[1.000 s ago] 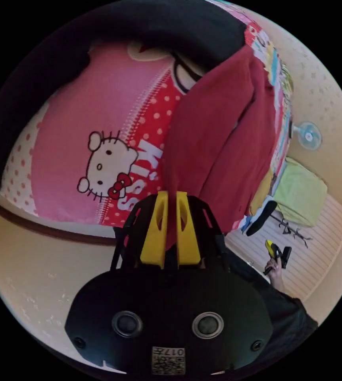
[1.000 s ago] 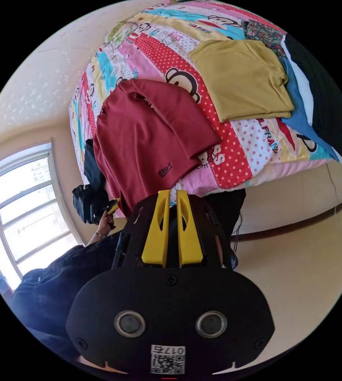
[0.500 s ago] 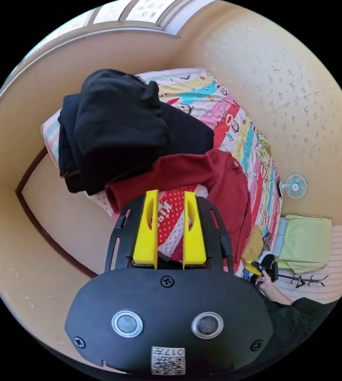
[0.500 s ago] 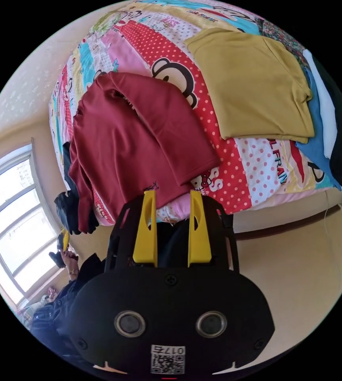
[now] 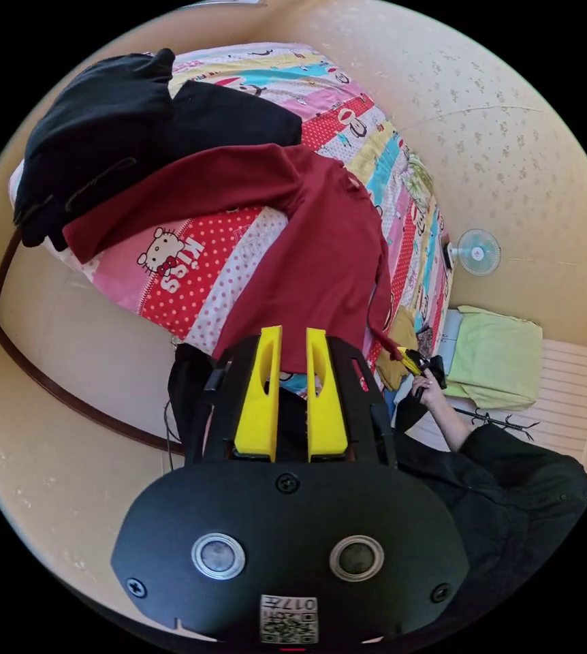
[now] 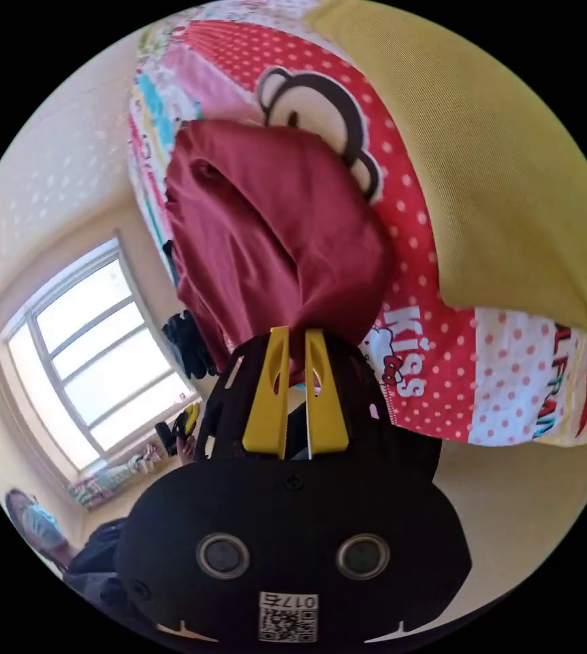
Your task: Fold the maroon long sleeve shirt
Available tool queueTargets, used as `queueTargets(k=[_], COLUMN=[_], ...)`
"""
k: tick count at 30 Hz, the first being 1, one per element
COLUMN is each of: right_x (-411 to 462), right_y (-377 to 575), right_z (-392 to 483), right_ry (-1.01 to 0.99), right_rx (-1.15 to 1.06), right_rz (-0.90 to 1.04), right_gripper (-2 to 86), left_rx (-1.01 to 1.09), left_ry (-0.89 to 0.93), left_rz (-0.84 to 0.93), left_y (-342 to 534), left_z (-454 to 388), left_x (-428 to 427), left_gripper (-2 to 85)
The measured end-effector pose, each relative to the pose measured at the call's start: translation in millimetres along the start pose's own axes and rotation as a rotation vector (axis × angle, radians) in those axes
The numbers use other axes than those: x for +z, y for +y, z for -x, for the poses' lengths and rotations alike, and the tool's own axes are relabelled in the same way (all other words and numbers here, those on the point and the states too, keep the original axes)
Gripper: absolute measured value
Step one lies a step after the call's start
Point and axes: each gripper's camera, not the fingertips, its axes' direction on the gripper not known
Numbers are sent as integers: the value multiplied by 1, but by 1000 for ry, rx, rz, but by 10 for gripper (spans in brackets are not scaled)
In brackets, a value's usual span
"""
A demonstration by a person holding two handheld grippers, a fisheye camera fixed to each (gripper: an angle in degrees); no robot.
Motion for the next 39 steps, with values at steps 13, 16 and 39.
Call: queueTargets(k=[13,16,39], right_x=[-98,-8,-61], right_y=[18,5,64], right_z=[-4,-23,-69], right_ry=[366,366,493], right_rx=[-170,-169,-157], right_rz=[-141,119,385], right_gripper=[88,106,32], left_rx=[-123,-173,-270], left_ry=[-95,-101,-151], left_rz=[141,185,457], left_y=[-63,-74,-8], left_z=[90,110,89], left_x=[97,127,164], left_gripper=[112,129,73])
